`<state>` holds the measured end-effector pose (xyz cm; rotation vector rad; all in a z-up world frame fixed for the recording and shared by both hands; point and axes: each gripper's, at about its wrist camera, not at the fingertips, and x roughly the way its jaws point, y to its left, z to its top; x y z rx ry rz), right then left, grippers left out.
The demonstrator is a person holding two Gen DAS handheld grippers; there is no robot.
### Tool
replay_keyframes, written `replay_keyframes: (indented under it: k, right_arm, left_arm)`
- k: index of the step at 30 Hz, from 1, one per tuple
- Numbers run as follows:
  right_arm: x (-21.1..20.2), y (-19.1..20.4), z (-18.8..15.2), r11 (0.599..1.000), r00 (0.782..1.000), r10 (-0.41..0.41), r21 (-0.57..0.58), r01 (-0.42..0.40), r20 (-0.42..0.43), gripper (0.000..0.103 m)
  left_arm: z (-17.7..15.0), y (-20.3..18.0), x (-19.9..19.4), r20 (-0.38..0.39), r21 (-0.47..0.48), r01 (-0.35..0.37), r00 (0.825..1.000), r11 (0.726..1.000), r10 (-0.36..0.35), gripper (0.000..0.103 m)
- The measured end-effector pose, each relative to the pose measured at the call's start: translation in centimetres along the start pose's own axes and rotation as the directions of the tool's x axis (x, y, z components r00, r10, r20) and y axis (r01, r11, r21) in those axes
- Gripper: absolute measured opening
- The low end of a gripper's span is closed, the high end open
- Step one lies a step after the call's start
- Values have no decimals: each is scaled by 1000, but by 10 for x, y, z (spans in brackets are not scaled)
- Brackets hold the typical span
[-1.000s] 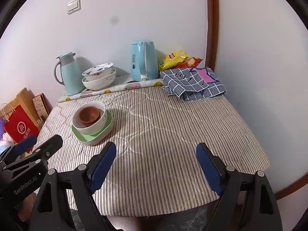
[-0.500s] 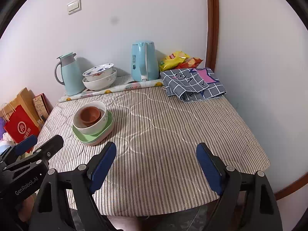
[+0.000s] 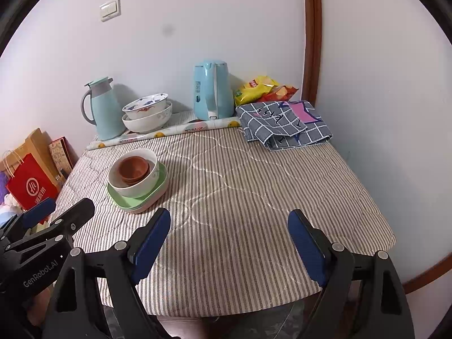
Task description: Organize plates and bowls
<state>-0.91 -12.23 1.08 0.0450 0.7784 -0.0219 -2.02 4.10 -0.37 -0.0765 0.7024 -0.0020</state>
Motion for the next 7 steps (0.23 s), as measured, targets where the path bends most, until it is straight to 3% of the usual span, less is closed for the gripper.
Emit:
replay_keyframes:
  k: [7]
  right_arm:
    - [-1,1,-2,1000,1000,1,-1,-1,2,85]
  left_arm:
    - [0,1,3,-1,-2,0,1000,1000,0,85]
